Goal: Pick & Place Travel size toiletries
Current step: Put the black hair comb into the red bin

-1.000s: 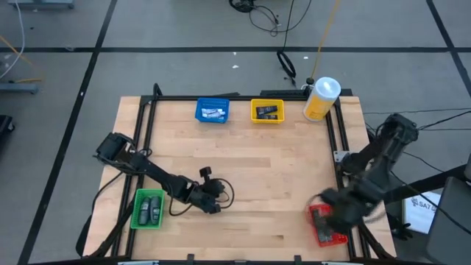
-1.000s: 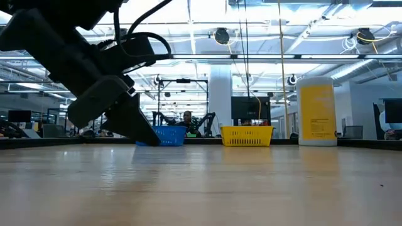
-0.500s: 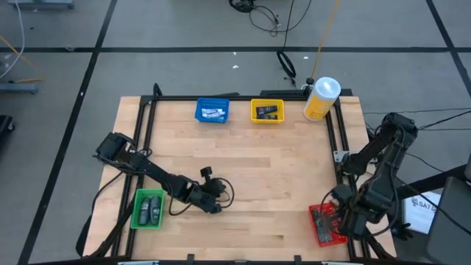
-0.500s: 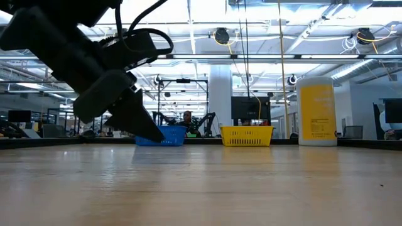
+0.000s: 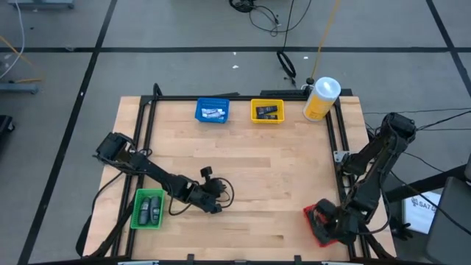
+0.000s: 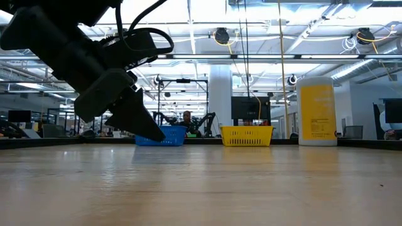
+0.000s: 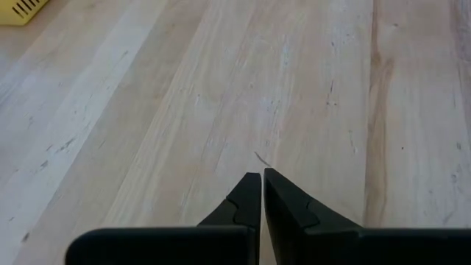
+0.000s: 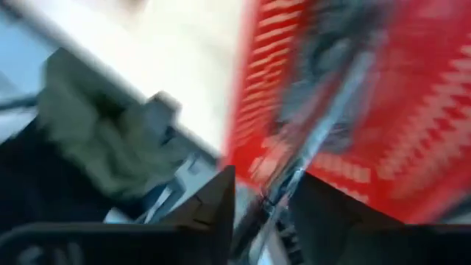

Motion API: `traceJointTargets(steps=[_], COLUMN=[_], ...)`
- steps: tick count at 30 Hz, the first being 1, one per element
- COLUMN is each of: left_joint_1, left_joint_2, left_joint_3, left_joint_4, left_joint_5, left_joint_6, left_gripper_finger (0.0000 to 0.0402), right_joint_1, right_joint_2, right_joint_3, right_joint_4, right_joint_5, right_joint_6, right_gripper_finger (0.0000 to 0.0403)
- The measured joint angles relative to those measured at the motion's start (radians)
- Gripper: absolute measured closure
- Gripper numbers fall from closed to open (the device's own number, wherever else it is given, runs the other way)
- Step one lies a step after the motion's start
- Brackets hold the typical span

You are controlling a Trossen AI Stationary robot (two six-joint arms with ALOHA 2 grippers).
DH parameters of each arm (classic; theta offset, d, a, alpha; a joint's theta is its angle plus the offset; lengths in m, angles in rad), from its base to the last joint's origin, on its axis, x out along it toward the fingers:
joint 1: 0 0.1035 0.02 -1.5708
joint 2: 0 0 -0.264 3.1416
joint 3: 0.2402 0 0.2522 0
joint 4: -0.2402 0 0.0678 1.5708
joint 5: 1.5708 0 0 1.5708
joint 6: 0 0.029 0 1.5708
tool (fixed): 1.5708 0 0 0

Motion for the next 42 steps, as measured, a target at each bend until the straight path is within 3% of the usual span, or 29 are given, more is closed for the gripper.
traceJointTargets(steps=[5,10,13,16,20,23,28,32,38,42], left_joint_1=[0.0,0.0,0.0,0.0,0.0,0.0,0.0,0.0,0.0,0.001], left_joint_2=[0.0,0.0,0.0,0.0,0.0,0.0,0.0,0.0,0.0,0.0], left_joint_3=[0.0,0.0,0.0,0.0,0.0,0.0,0.0,0.0,0.0,0.0], left_joint_4=[0.0,0.0,0.0,0.0,0.0,0.0,-0.001,-0.001,0.0,0.001], left_joint_5=[0.0,0.0,0.0,0.0,0.001,0.001,0.001,0.001,0.001,0.001], left_joint_6=[0.0,0.0,0.0,0.0,-0.002,-0.005,-0.006,-0.005,0.011,0.015], left_gripper_finger=[0.038,0.038,0.038,0.038,0.038,0.038,0.038,0.038,0.038,0.038], right_joint_1=[0.0,0.0,-0.011,-0.042,-0.079,-0.07,-0.035,-0.021,-0.035,-0.059], right_joint_2=[-0.034,-0.115,-0.149,-0.151,-0.123,-0.095,-0.023,0.022,0.036,0.035], right_joint_3=[-0.037,-0.045,-0.045,-0.045,-0.045,-0.044,-0.046,-0.046,-0.045,-0.055], right_joint_4=[0.136,0.018,-0.048,0.018,0.3,0.392,0.357,0.334,0.095,0.049], right_joint_5=[0.011,0.097,0.237,0.333,0.144,0.045,-0.125,-0.135,-0.14,-0.138], right_joint_6=[-0.073,-0.094,-0.161,-0.286,-0.46,-0.351,-0.124,-0.14,-0.162,-0.22], right_gripper_finger=[0.0243,0.0228,0.023,0.0236,0.0256,0.029,0.0361,0.0398,0.0394,0.0401])
